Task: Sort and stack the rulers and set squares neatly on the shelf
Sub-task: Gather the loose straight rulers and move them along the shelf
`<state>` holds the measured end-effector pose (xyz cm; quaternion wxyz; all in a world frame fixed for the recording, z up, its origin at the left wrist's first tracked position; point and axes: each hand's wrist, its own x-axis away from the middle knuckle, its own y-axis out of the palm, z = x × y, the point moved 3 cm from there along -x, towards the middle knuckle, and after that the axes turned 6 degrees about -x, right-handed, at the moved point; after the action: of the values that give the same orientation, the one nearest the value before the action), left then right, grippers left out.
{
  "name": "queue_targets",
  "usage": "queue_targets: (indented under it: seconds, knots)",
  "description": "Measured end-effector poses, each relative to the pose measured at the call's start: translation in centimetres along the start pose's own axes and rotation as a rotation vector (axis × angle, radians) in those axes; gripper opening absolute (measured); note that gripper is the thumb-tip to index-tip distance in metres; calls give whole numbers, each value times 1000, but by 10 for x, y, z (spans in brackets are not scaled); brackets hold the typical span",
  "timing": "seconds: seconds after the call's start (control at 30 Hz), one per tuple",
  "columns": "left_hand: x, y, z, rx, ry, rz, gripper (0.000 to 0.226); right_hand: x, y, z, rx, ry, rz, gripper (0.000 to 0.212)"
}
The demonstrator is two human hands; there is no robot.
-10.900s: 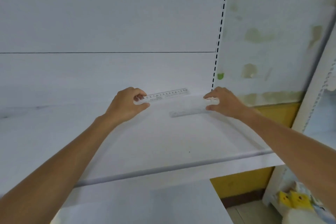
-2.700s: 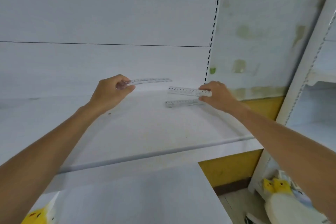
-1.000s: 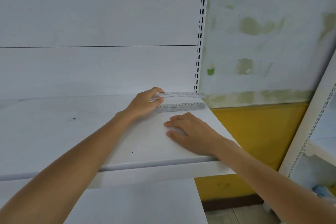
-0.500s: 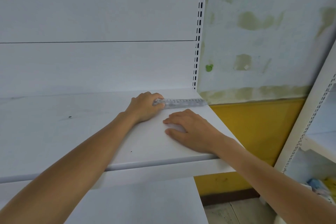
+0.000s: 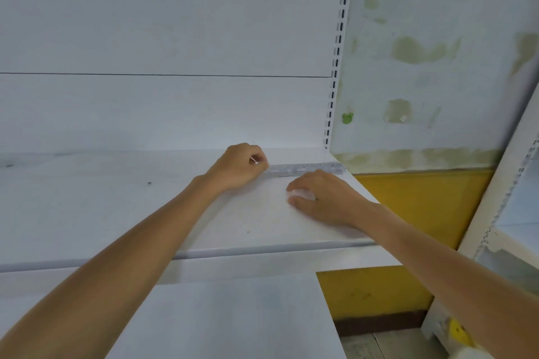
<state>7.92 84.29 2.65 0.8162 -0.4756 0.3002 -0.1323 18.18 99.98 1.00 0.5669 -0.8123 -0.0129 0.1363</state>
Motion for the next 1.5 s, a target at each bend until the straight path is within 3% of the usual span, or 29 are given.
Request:
queue_targets:
  seconds: [0.17,0.53,0.7,1.03,1.5]
  knots:
    - [63,-70,-60,-83,-65,93,14,-56,11,-72,-32,-65,143,34]
    - [299,-258,-245,-195,-481,333,15,-149,114,-379,-300,-403,35,35]
    - [376,-297,-298,-190,-571,408,18,-158,158,-471,-354,-469,-18,40]
    - [421,-328,-380,-212,-665,422,21,-212,198,-549,-260,-533,-50,38]
    - [340,-370,-517,-326,-549,293,26,-359,224,-561,-196,-464,-65,46]
